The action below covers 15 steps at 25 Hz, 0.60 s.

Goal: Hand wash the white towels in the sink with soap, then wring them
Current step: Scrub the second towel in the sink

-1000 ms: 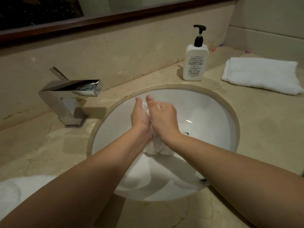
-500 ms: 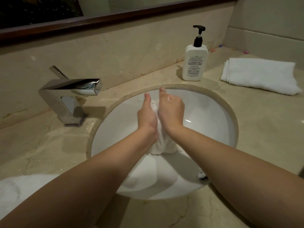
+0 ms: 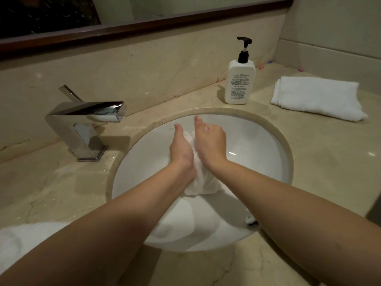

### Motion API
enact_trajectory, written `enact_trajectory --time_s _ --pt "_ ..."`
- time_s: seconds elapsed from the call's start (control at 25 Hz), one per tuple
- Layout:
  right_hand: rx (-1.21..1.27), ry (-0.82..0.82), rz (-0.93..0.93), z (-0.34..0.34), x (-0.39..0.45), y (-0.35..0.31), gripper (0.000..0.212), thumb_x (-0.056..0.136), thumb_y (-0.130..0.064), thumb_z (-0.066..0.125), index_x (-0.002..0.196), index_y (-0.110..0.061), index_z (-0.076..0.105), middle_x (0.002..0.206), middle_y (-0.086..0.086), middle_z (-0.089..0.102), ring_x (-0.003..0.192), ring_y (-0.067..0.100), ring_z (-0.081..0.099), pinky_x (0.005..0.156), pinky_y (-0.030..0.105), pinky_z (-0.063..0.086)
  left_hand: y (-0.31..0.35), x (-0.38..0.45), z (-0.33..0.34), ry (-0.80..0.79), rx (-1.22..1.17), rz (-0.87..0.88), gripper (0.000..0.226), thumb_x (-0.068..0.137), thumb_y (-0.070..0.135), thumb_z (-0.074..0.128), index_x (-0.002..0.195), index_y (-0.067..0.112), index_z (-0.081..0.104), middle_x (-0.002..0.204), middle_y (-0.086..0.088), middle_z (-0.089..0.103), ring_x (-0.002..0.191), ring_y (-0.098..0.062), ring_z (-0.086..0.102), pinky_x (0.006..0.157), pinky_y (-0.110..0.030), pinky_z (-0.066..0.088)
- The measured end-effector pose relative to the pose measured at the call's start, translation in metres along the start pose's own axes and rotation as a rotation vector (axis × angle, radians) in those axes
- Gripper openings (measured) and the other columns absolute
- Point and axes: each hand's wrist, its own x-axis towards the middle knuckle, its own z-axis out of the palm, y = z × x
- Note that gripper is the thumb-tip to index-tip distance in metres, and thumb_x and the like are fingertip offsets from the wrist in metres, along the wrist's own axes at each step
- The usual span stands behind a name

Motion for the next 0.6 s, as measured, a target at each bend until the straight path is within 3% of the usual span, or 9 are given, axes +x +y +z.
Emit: enact_trajectory --time_s 0.08,0.2,0.24,0.36,0.44,0.52,0.6 --pt "0.016 0.071 0.036 -0.001 0.004 0.000 0.062 0.105 -0.039 0.047 0.048 -0.017 0.035 0.047 -0.001 0.041 0.050 0.019 0.039 0.057 0.034 0.029 0.001 -0.006 0.006 0.008 0.045 0.031 0.074 0.095 0.074 0.040 0.089 0.010 0.077 0.085 -0.010 0.078 0.086 -0.028 0.075 0.082 -0.036 0.058" --pt "-0.015 -0.073 -0.113 0.005 -0.015 -0.001 0.059 0.104 -0.034 0.048 0.049 -0.018 0.035 0.047 -0.004 0.040 0.053 0.020 0.040 0.057 0.037 0.033 0.010 -0.009 0.002 0.084 -0.119 -0.025 0.076 0.097 0.073 0.035 0.064 0.013 0.067 0.060 -0.004 0.067 0.066 -0.022 0.068 0.065 -0.028 0.053" --pt "-0.042 -0.099 -0.130 0.005 -0.013 0.001 0.056 0.105 -0.032 0.046 0.052 -0.017 0.038 0.051 -0.002 0.044 0.057 0.022 0.043 0.059 0.037 0.037 0.009 -0.009 0.001 0.103 -0.140 -0.026 0.075 0.097 0.073 0.036 0.069 0.012 0.067 0.060 -0.004 0.067 0.065 -0.022 0.067 0.064 -0.028 0.053" --pt "-0.012 0.035 0.041 0.001 0.001 0.005 0.058 0.105 -0.037 0.045 0.050 -0.017 0.041 0.053 0.003 0.048 0.059 0.025 0.046 0.061 0.037 0.036 0.000 -0.010 0.007 0.071 -0.003 0.019 0.076 0.093 0.077 0.037 0.089 0.009 0.072 0.078 -0.009 0.076 0.083 -0.028 0.074 0.086 -0.038 0.059" --pt "0.006 -0.006 -0.009 0.002 -0.007 0.002 0.061 0.104 -0.037 0.049 0.047 -0.018 0.037 0.046 -0.005 0.042 0.053 0.022 0.042 0.058 0.036 0.033 0.005 -0.011 0.004 0.124 -0.001 0.037 0.075 0.094 0.077 0.037 0.078 0.011 0.069 0.071 -0.006 0.074 0.079 -0.027 0.073 0.079 -0.035 0.058" --pt "0.004 -0.094 -0.086 0.003 -0.012 0.001 0.056 0.105 -0.031 0.047 0.050 -0.019 0.039 0.049 -0.005 0.045 0.057 0.028 0.049 0.060 0.038 0.039 0.008 -0.011 0.004 0.146 -0.064 0.012 0.071 0.096 0.074 0.037 0.070 0.014 0.063 0.061 -0.004 0.068 0.068 -0.024 0.068 0.067 -0.031 0.053" --pt "0.020 -0.021 -0.023 0.000 -0.001 0.000 0.055 0.105 -0.031 0.046 0.052 -0.018 0.041 0.055 0.003 0.049 0.061 0.032 0.053 0.064 0.041 0.044 0.007 -0.017 0.008 0.105 0.003 0.026 0.073 0.096 0.075 0.036 0.080 0.011 0.068 0.071 -0.008 0.074 0.072 -0.025 0.070 0.072 -0.033 0.055"
